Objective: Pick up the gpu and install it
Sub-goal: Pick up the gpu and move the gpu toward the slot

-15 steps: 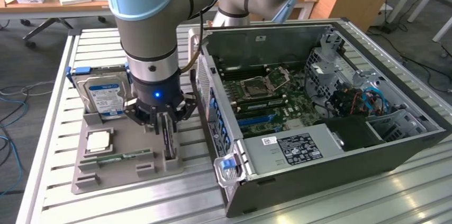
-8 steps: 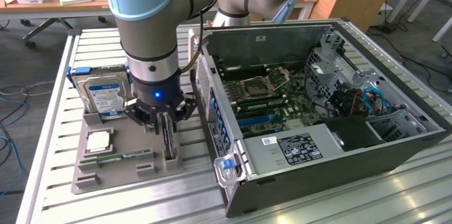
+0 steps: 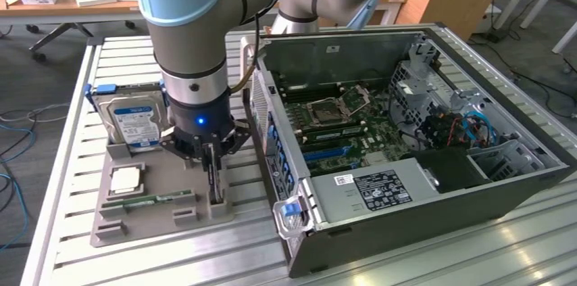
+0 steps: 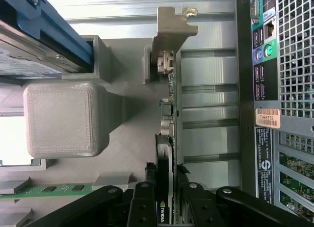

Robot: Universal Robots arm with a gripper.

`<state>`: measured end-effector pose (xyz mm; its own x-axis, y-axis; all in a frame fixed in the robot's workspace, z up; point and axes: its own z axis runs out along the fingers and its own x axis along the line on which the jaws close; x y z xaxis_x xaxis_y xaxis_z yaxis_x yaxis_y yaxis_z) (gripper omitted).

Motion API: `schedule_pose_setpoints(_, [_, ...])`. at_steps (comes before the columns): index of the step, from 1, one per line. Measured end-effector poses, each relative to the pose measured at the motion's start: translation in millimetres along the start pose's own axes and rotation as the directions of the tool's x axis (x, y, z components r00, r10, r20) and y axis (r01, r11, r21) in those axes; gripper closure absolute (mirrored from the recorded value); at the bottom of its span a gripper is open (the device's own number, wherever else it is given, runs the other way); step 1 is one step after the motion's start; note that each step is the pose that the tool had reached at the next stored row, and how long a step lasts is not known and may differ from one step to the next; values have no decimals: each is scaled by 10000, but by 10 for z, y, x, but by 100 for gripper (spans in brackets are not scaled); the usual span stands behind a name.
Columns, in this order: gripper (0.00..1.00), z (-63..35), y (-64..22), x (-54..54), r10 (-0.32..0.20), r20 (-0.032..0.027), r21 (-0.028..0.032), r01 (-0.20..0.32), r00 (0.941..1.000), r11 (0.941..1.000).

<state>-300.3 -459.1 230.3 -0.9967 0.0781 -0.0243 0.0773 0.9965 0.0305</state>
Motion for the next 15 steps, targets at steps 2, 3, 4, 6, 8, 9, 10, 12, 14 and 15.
schedule_pose_setpoints(2, [74,0,0,0,0,0,0,0,10000,10000])
schedule_pose_setpoints(3, [74,0,0,0,0,1,0,0,10000,10000])
schedule_pose_setpoints(4, [74,0,0,0,0,0,0,0,10000,10000])
schedule_pose_setpoints(6, [74,0,0,0,0,1,0,0,10000,10000])
schedule_pose_setpoints(8, [74,0,0,0,-1,1,0,1,10000,10000])
schedule_pose_setpoints(9, [74,0,0,0,-28,0,-1,28,10000,10000])
schedule_pose_setpoints(10, [74,0,0,0,-98,-3,-1,98,10000,10000])
schedule_pose_setpoints(12, [74,1,0,1,-327,-9,-8,327,9995,9995])
schedule_pose_setpoints(14, [74,1,0,0,-549,-15,-14,549,9985,9985])
schedule_pose_setpoints(15, [74,2,0,0,-578,-16,-15,578,9983,9983])
